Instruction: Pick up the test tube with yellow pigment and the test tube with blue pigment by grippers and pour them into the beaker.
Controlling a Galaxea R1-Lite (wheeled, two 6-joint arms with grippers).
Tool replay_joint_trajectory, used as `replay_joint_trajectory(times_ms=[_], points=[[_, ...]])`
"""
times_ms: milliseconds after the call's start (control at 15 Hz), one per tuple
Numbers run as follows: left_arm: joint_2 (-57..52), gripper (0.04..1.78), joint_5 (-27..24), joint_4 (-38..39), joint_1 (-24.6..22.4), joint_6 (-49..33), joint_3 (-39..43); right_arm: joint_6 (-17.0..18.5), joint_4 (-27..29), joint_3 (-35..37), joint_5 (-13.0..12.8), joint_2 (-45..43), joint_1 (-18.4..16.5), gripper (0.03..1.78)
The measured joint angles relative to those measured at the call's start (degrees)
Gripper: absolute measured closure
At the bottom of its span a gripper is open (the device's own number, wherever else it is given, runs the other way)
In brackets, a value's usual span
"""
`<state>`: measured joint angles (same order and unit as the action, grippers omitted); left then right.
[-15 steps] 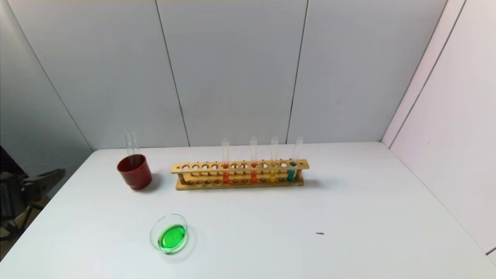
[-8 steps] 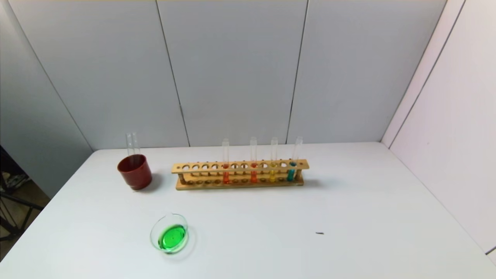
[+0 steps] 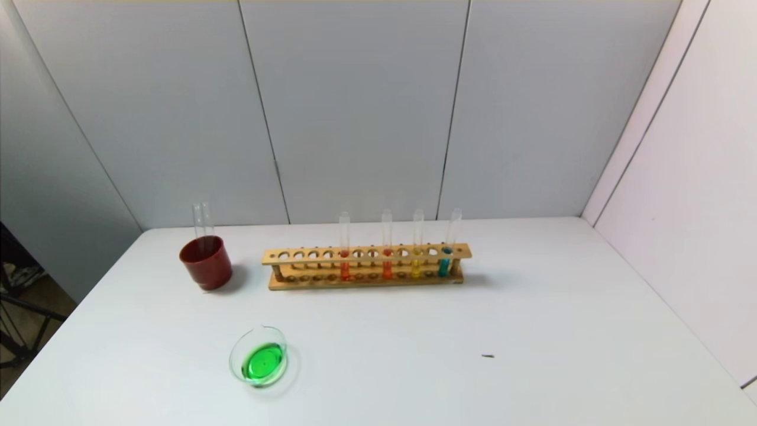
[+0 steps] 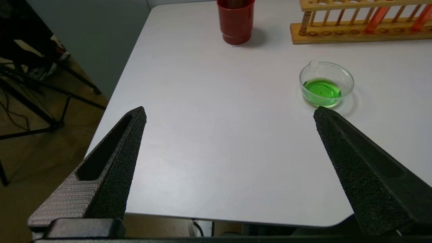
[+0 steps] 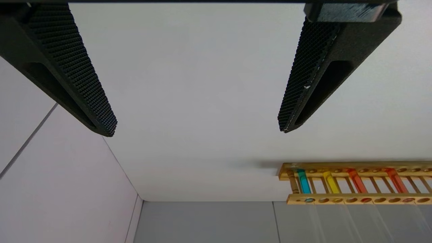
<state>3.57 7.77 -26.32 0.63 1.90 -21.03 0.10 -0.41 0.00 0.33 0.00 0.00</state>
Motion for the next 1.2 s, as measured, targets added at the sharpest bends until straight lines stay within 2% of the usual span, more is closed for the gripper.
replay_joint_trajectory(times_ms=[200, 467, 733, 1200], points=[[-2.76, 0.07, -3.13, 7.12, -0.04, 0.18, 6.81, 0.0, -0.02, 0.0, -0.02, 0.0, 0.0, 0.07], [-3.62, 0.07, -7.03, 25.91, -0.09, 2.15, 19.16, 0.0, -0.02, 0.0, -0.02, 0.0, 0.0, 0.07], [-3.71, 0.07, -8.28, 25.5, -0.11, 0.46, 20.87, 0.0, 0.0, 0.0, 0.0, 0.0, 0.0, 0.07], [-3.71, 0.07, -7.55, 25.7, -0.11, -2.78, 21.03, 0.0, 0.0, 0.0, 0.0, 0.0, 0.0, 0.07]])
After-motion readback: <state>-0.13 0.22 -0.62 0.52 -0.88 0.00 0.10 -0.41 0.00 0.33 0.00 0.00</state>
